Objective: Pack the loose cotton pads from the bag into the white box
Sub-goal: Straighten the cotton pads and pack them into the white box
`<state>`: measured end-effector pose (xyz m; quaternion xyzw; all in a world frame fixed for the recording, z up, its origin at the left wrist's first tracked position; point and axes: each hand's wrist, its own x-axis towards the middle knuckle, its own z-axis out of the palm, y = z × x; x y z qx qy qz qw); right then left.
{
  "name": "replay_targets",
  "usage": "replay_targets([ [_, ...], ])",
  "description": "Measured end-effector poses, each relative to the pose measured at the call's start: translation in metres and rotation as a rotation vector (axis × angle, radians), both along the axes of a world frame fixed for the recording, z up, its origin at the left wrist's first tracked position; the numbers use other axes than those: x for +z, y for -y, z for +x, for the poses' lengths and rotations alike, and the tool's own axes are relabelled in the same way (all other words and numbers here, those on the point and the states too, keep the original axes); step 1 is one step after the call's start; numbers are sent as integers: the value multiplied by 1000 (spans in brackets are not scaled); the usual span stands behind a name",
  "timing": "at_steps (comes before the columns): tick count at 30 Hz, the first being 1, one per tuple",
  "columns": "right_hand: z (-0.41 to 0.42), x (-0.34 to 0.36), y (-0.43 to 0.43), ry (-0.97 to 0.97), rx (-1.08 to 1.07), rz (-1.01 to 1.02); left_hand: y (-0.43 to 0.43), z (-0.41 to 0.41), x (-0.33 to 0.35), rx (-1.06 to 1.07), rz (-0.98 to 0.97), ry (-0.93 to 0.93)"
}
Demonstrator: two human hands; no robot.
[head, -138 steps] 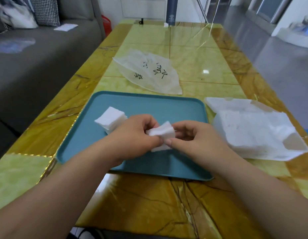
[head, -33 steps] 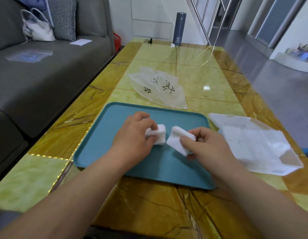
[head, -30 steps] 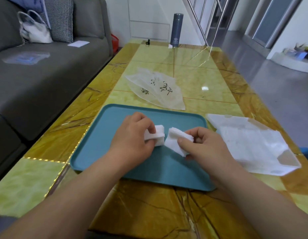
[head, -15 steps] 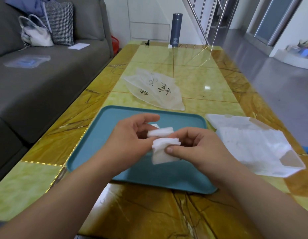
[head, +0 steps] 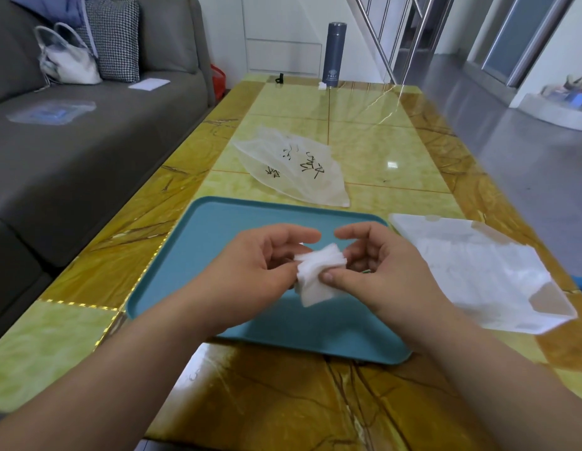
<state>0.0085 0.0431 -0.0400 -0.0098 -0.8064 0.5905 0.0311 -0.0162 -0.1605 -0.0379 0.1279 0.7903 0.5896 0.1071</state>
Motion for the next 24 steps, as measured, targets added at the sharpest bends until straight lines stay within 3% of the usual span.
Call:
replay_targets([
  [5,0,-5,1,35,94,75,1,-2,2,9,-97,-58],
  [9,-4,-14,-1,-3,-12,250,13,-24,-9,335,-435,-257],
  [12,-7,-21,-2,33,-41,346,17,-36,-23,277,-571,-199],
  [16,-8,-22,-4,89,-29,350,14,-39,-31,235,-561,-153],
  [24,-9,-24,-7,72,-64,374,10,-31,-21,233,-561,-271],
])
